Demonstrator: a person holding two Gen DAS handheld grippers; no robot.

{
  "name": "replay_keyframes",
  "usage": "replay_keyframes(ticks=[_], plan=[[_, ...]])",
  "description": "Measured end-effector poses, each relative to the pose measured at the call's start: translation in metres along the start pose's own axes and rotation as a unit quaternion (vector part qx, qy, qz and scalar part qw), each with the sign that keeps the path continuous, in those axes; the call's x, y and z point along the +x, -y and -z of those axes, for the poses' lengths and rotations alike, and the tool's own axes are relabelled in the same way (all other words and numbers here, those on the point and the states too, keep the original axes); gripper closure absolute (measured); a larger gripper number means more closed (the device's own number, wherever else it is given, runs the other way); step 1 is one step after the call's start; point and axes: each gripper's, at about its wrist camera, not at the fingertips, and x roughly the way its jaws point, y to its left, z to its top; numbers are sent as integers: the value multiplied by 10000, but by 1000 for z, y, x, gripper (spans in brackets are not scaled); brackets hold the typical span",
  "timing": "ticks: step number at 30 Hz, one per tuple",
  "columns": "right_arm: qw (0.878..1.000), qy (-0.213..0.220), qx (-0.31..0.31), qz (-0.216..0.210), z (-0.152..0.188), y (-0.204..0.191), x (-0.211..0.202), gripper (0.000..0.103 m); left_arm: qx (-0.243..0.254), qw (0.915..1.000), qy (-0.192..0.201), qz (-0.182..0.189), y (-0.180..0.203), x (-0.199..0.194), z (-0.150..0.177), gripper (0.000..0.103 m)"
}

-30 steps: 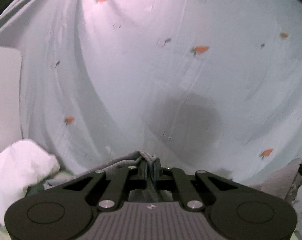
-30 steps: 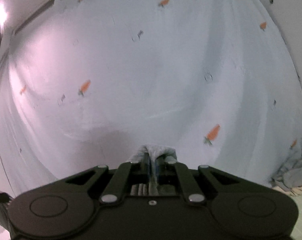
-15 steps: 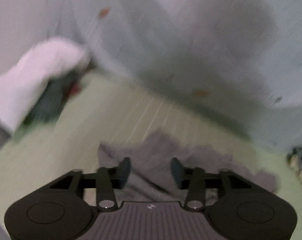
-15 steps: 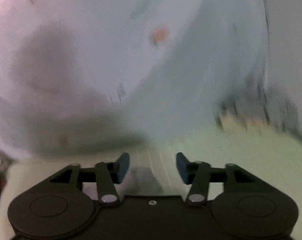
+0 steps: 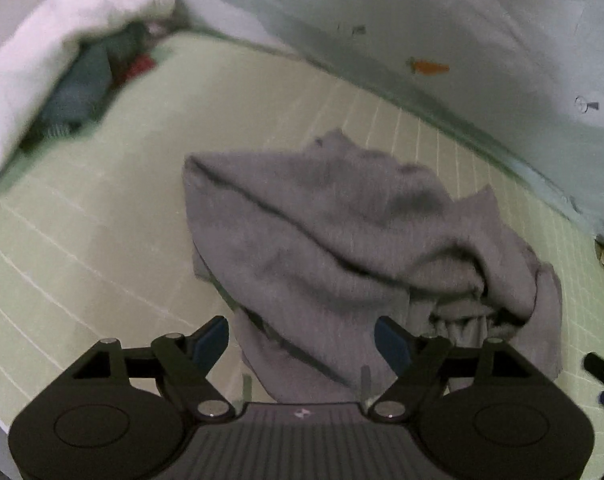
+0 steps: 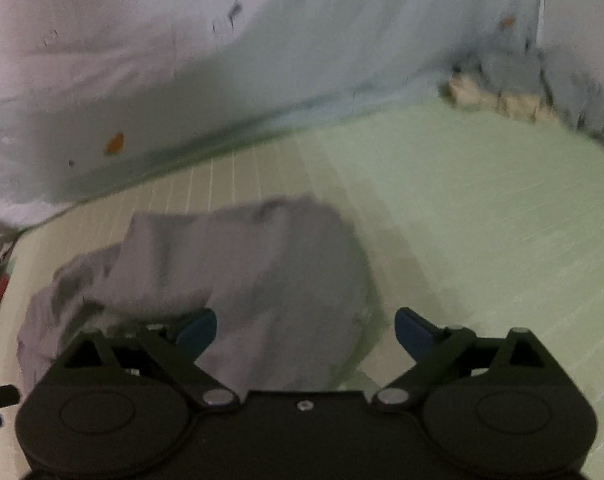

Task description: Fold clothes

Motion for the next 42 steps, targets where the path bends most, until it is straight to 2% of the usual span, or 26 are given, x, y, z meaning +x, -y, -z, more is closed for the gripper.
replay_keyframes(ticks=[3, 8, 14, 15, 17, 18, 20, 21, 22, 24, 26, 30, 33, 37, 39, 40, 41, 42], plan=[[9976, -468, 448, -263, 13, 6, 19, 6, -279, 9991, -271, 166, -8, 17, 4, 22], [9820, -1113, 1390, -636, 34, 21, 47, 6, -542, 9971, -514, 130, -19, 35, 9, 22], [9729, -1234, 1660, -1038, 46, 18, 64, 16, -508, 9955, -752, 285, -19, 50, 10, 22], [9734, -1203, 1603, -1109, 47, 16, 65, 21, -501, 9951, -799, 298, -18, 53, 10, 23], [9744, -1260, 1429, -1191, 48, 11, 68, 59, -411, 9951, -866, 257, -15, 59, 11, 27], [9762, -1275, 1336, -1136, 49, 9, 69, 66, -345, 9951, -896, 225, -13, 61, 11, 36], [9808, -1248, 1141, -975, 48, 8, 69, 90, -196, 9955, -921, 64, -8, 64, 11, 48], [9828, -1227, 1020, -931, 47, 10, 68, 96, -139, 9957, -912, -28, -7, 64, 12, 58], [9851, -1183, 898, -869, 45, 12, 67, 99, -82, 9958, -902, -119, -5, 64, 12, 62], [9923, -881, 627, -600, 39, 22, 59, 100, -16, 9957, -878, -298, -5, 64, 13, 82], [9977, -530, 316, -279, 26, 32, 52, 100, -59, 9954, -861, -412, -8, 63, 12, 90], [9980, 357, -205, 484, -22, 62, 36, 101, -332, 9948, -905, -325, -22, 61, 10, 94], [9865, 1168, -556, 1005, -69, 81, 19, 101, -412, 9943, -933, -311, -28, 59, 8, 94], [9557, 2343, -867, 1557, -123, 83, -11, 101, -350, 9941, -953, -375, -28, 56, 6, 94], [9493, 2582, -791, 1610, -137, 81, -18, 99, -287, 9940, -965, -425, -26, 53, 3, 91], [9530, 2464, -763, 1592, -138, 78, -14, 90, -270, 9939, -968, -451, -24, 55, 1, 91], [9564, 2346, -736, 1574, -139, 76, -11, 68, -250, 9938, -973, -476, -23, 54, 1, 91], [9601, 2208, -725, 1558, -138, 73, -6, 54, -247, 9937, -978, -486, -19, 56, 2, 90]])
